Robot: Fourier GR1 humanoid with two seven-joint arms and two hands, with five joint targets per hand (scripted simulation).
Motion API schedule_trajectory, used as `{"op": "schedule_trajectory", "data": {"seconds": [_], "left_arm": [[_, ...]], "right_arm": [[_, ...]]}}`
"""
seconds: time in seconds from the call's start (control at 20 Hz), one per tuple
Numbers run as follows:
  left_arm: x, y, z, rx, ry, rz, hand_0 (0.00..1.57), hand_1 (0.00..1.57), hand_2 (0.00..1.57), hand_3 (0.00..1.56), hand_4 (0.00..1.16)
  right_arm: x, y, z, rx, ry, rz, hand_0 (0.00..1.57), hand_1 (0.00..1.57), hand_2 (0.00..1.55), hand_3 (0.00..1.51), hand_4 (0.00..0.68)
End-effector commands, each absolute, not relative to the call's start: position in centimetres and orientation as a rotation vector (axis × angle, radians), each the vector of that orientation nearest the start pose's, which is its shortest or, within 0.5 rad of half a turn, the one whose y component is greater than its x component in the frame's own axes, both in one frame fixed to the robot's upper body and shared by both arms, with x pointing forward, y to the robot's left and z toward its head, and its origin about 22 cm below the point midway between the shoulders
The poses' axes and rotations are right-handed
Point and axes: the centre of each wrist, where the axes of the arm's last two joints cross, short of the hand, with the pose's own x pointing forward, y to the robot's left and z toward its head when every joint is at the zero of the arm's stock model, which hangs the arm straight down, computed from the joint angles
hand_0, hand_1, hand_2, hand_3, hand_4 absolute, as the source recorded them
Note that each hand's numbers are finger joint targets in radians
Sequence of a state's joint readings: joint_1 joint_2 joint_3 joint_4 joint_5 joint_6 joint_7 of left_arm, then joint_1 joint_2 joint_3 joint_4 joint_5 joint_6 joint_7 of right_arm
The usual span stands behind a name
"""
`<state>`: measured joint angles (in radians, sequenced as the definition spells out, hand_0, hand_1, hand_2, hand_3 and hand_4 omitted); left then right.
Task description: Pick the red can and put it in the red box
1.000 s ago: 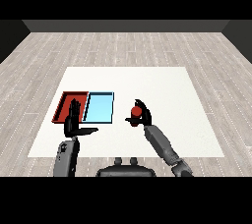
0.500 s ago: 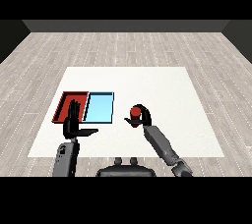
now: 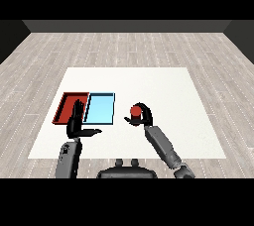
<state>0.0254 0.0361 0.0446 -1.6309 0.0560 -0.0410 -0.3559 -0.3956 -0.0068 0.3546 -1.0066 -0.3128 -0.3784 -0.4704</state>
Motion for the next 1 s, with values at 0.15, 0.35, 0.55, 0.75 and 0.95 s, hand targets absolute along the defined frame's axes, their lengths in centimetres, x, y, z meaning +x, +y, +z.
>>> {"op": "schedule_trajectory", "data": {"seconds": [0.15,0.35,0.55,0.75,0.95], "left_arm": [[24.0,23.2,1.6,-0.036,-1.94,-0.067,0.0,0.0,0.0,0.0,0.0],[27.4,19.7,2.7,-0.118,-1.908,-0.096,0.0,0.0,0.0,0.0,0.0],[25.9,17.5,1.7,-0.166,-1.877,-0.111,0.0,0.0,0.0,0.0,0.0],[26.4,17.2,2.4,-0.146,-1.878,-0.108,0.0,0.0,0.0,0.0,0.0],[26.7,14.4,2.0,-0.233,-1.875,-0.135,0.0,0.0,0.0,0.0,0.0]], "right_arm": [[29.6,-10.6,-2.3,0.103,-1.835,0.005,1.45,1.45,1.45,1.41,0.647],[29.5,-10.9,0.2,0.108,-1.87,0.002,1.43,1.43,1.45,1.42,0.653],[30.1,-11.1,1.2,0.12,-1.871,-0.017,1.42,1.42,1.44,1.42,0.652],[32.3,-12.8,0.8,0.14,-1.862,-0.021,1.42,1.42,1.44,1.42,0.652],[31.8,-12.4,3.7,0.169,-1.898,-0.006,1.44,1.44,1.45,1.43,0.658]]}}
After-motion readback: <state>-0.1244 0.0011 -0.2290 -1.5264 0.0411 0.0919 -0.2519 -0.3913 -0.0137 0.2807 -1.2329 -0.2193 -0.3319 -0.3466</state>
